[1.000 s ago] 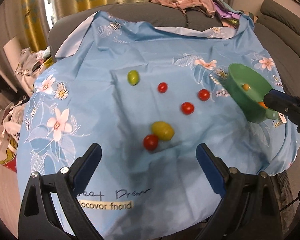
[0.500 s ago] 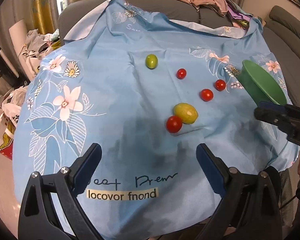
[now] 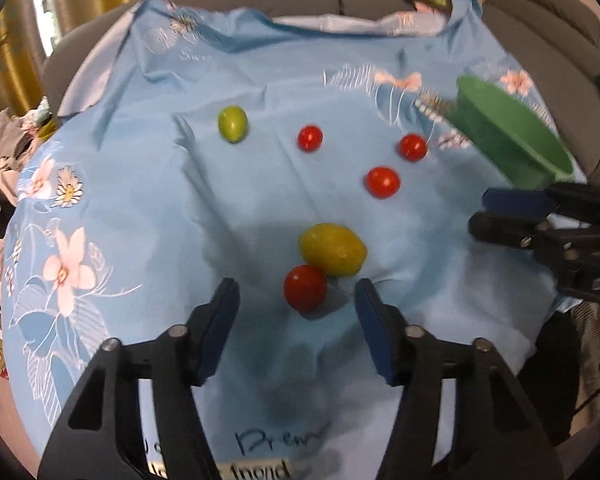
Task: Organize fruits
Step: 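Grasp a red cherry tomato with the right gripper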
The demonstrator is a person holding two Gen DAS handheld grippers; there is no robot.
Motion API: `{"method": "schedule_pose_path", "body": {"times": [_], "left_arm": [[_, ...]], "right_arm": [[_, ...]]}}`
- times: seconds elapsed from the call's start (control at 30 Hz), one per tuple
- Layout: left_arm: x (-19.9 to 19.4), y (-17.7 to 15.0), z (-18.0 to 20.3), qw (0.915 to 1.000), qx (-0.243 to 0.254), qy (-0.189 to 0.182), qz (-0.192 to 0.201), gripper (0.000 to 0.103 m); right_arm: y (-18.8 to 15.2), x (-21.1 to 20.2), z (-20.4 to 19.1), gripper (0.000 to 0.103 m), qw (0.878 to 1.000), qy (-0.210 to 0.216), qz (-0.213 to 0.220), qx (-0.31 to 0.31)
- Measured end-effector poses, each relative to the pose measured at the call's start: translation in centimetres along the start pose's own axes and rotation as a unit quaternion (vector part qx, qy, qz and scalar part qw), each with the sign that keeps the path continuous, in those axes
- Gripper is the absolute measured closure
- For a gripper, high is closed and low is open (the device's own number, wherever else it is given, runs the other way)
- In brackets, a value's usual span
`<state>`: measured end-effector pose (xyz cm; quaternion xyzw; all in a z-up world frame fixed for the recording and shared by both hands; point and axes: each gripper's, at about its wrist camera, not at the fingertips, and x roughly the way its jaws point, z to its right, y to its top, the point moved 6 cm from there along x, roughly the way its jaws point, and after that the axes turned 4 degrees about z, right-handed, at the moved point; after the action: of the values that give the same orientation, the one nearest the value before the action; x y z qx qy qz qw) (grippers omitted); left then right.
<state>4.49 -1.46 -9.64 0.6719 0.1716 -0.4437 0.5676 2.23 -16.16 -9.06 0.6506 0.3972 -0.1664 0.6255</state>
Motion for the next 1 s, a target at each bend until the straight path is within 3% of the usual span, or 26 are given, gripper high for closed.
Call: {"method": "schedule_pose_path", "body": {"times": [0.4,0.63,1.0], "left_arm": [[3.5,-0.1,0.6,0.9958,0.071,0.004,-0.058,0.064],[4.0,0.0,0.0,0.9968,0.051,-0.022,-0.057,0.076],[3.3,0.6,-0.8,0.9978,-0.024,-0.052,-0.034,0.076]], "right_arm": [[2.0,3.7,1.6,0.066,1.0,0.0,-0.011,0.004],[2.6,6.6,1.7,0.066,0.999,0.006,-0.032,0.001],[3.3,9.0,1.6,0.066,0.999,0.001,-0.043,-0.019]]}}
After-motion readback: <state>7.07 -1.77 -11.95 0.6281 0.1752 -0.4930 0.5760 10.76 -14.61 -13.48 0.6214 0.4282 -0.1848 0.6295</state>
